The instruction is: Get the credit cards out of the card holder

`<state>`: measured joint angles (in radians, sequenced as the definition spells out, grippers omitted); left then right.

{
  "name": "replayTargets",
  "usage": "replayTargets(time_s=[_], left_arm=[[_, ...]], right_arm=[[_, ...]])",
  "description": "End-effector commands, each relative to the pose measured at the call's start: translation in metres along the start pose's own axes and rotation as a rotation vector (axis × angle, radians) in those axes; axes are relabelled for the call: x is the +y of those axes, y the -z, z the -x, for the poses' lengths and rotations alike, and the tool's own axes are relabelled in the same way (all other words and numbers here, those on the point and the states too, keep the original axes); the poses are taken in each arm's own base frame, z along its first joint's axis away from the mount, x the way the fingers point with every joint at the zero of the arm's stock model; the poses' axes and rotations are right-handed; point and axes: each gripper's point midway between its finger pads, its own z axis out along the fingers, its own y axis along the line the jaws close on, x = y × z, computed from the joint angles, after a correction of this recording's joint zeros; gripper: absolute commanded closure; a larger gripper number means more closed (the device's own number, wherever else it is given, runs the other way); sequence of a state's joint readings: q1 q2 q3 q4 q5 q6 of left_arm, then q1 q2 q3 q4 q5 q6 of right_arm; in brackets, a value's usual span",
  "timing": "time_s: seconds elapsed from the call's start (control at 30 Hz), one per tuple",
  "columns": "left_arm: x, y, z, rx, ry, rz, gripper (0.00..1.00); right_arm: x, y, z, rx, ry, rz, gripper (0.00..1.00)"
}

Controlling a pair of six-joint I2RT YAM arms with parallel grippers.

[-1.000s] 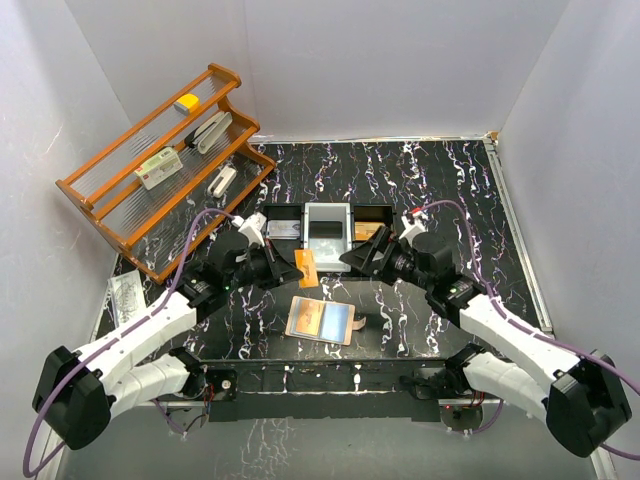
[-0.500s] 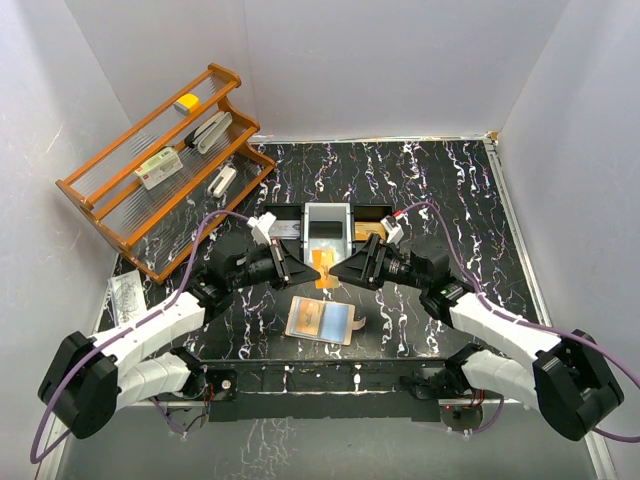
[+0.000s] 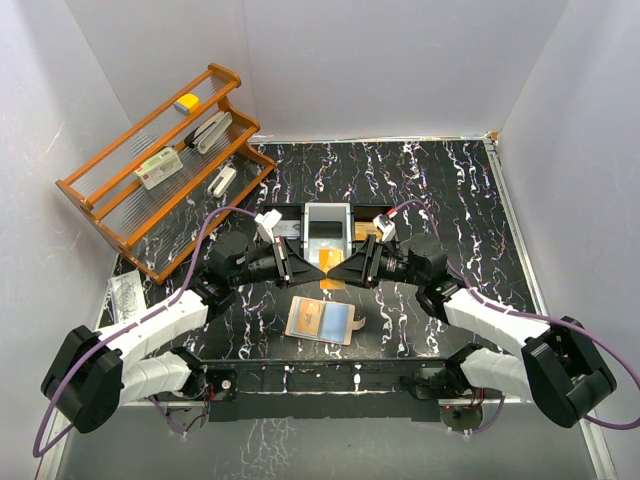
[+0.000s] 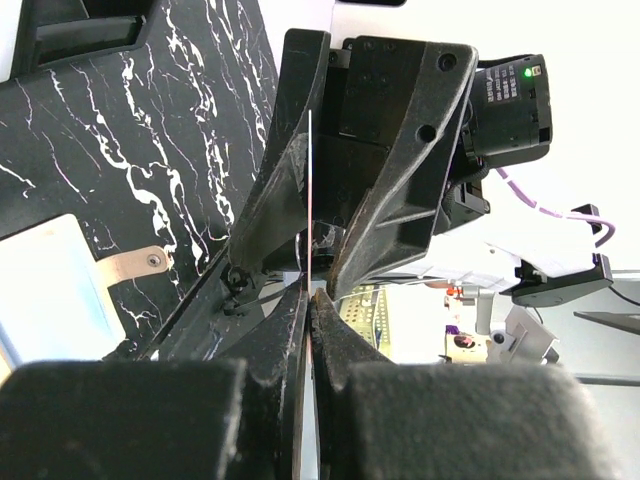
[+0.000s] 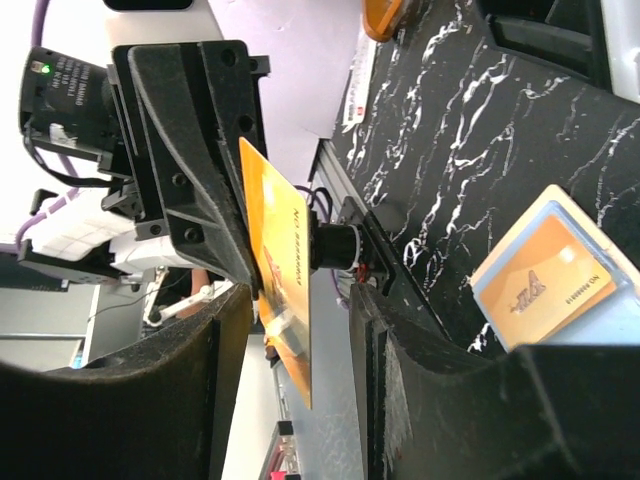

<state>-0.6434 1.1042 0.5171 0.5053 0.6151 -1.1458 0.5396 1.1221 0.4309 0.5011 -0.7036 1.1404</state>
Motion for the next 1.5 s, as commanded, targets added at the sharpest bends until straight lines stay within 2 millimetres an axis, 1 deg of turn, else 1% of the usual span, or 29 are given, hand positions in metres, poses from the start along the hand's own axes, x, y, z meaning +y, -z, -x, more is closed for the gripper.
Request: replayTargets(time_s=[0.0,0.17,0.27,0.4,0.57,0.7,0.83,0.97,1.0,1.03,1.07,1.1,1.17,1.2,1.3,1.33,1.37,1.47], left_arm=[[-0.018,0.007,0.001,0.005,-0.049,-0.052,1.0],[-0.017,0.008,0.0,0.003,-0.053,-0.045,1.0],[-0.019,0.008,0.0,0.004,-0.06,-0.053,1.0],[-0.019,0.008,0.0,0.008,-0.057,-0.055,1.0],[-0.019,0.008,-0.002,0.007,-0.041,-0.071,1.0],[-0.018,0.007,-0.003,0.022,-0.036,-0.077,1.0],[-0.018,0.006,-0.004,0.03,-0.034,-0.083,1.0],[-0.011,0.005,-0.005,0.031,-0.015,-0.051,1.0],[-0.007,0.004,-0.006,0.035,-0.005,-0.032,0.98],[-0.005,0.004,-0.006,0.039,-0.003,-0.017,0.89],[-0.002,0.003,-0.006,0.044,-0.002,-0.002,0.79],[0.002,0.004,-0.006,0.042,-0.001,0.019,0.67],[0.008,0.005,-0.003,0.024,-0.01,0.065,0.41],[0.011,0.007,-0.002,0.017,-0.015,0.094,0.31],[0.022,0.013,0.002,-0.008,-0.046,0.186,0.1],[0.025,0.015,0.004,-0.019,-0.055,0.214,0.05],[0.031,0.018,0.007,-0.038,-0.066,0.253,0.01],[0.038,0.024,0.012,-0.06,-0.084,0.323,0.01]], right_arm=[[0.036,0.001,0.013,-0.016,0.074,0.137,0.59],[0.037,0.005,0.014,-0.011,0.074,0.149,0.61],[0.035,0.007,0.013,-0.007,0.068,0.152,0.66],[0.034,0.01,0.011,0.005,0.06,0.162,0.79],[0.03,0.013,0.013,0.002,0.059,0.16,0.92],[0.03,0.014,0.013,0.008,0.056,0.167,0.94],[0.035,0.017,0.013,0.001,0.06,0.19,1.0],[0.035,0.018,0.015,-0.008,0.067,0.183,1.0],[0.034,0.018,0.015,-0.012,0.073,0.171,1.0],[0.031,0.018,0.017,-0.022,0.086,0.152,1.0],[0.028,0.018,0.023,-0.05,0.093,0.12,1.0],[0.021,0.018,0.028,-0.082,0.088,0.072,1.0],[0.015,0.022,0.042,-0.165,0.116,-0.001,1.0],[0.012,0.024,0.047,-0.194,0.135,-0.037,1.0],[0.011,0.032,0.064,-0.267,0.231,-0.13,1.0],[0.009,0.035,0.069,-0.286,0.259,-0.165,1.0],[0.008,0.037,0.073,-0.298,0.292,-0.197,1.0],[0.008,0.046,0.089,-0.348,0.404,-0.277,1.0]])
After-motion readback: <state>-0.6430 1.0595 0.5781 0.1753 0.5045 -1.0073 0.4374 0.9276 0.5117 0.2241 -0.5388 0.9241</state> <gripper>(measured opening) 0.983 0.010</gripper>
